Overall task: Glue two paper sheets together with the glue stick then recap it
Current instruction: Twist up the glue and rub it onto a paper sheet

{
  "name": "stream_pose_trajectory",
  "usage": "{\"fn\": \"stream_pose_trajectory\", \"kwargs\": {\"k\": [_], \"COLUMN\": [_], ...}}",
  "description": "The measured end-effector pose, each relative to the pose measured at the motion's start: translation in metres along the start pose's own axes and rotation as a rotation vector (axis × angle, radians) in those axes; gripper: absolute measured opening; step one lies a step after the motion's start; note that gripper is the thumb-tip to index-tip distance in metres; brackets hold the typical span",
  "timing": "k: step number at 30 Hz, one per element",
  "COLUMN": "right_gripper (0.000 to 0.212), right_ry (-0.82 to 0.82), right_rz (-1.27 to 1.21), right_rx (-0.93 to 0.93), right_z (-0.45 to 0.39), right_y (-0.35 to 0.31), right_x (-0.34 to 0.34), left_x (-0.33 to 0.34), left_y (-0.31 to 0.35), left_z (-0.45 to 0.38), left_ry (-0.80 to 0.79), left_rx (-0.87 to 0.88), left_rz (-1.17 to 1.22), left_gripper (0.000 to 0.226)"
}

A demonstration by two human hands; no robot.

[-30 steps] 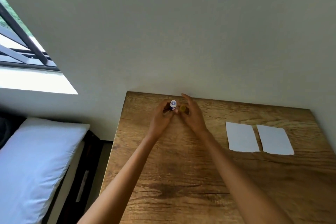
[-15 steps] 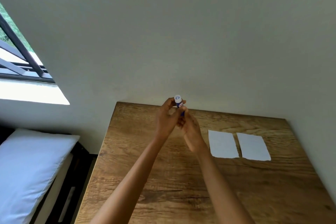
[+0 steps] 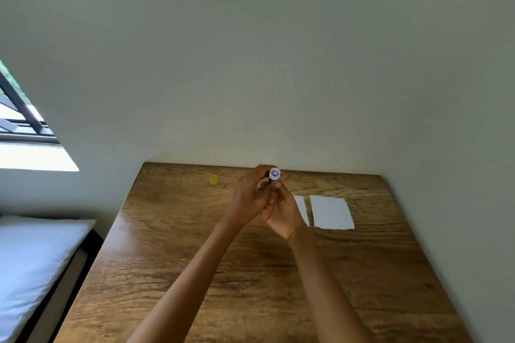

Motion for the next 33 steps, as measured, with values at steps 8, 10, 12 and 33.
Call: {"fn": "stream_pose_trajectory", "kwargs": {"k": [8,10,12,33], "right_gripper": [0.029,0.032,0.032,0.026], "right_ry": [-0.059,-0.012,-0.024,-0.185], "right_rz": [0.026,0.087,0.076,0.007], "right_rx": [-0.059,-0.032,-0.026,-0.033], "right_z": [0.031,0.034,0.037,0.05], "right_y": [-0.026,-0.033,-0.037,-0.039], "right_x": [-0.005,-0.006,-0.002,-0.005], "left_x": [0.016,0.022,0.025,0.018], "left_y": [0.035,0.041,0.042,0.063], "left_z": [0.006,0.006,0.004,0.007], "left_ry": [-0.037,-0.076,-0.088,0.041], "left_rx": [0.004,0.001,-0.009,0.056], "left_rz": [0.039,0.088,0.109,0.128], "left_gripper": [0.017,0.017,0.018,0.042]}}
Point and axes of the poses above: each hand's wrist, its own z-axis away from the middle knuckle, its own x-axis out of the palm, y = z × x, the point moved 6 cm from there along -z, towards the middle knuckle, and after that the axes turned 2 degrees about y, right-handed, at the moved point
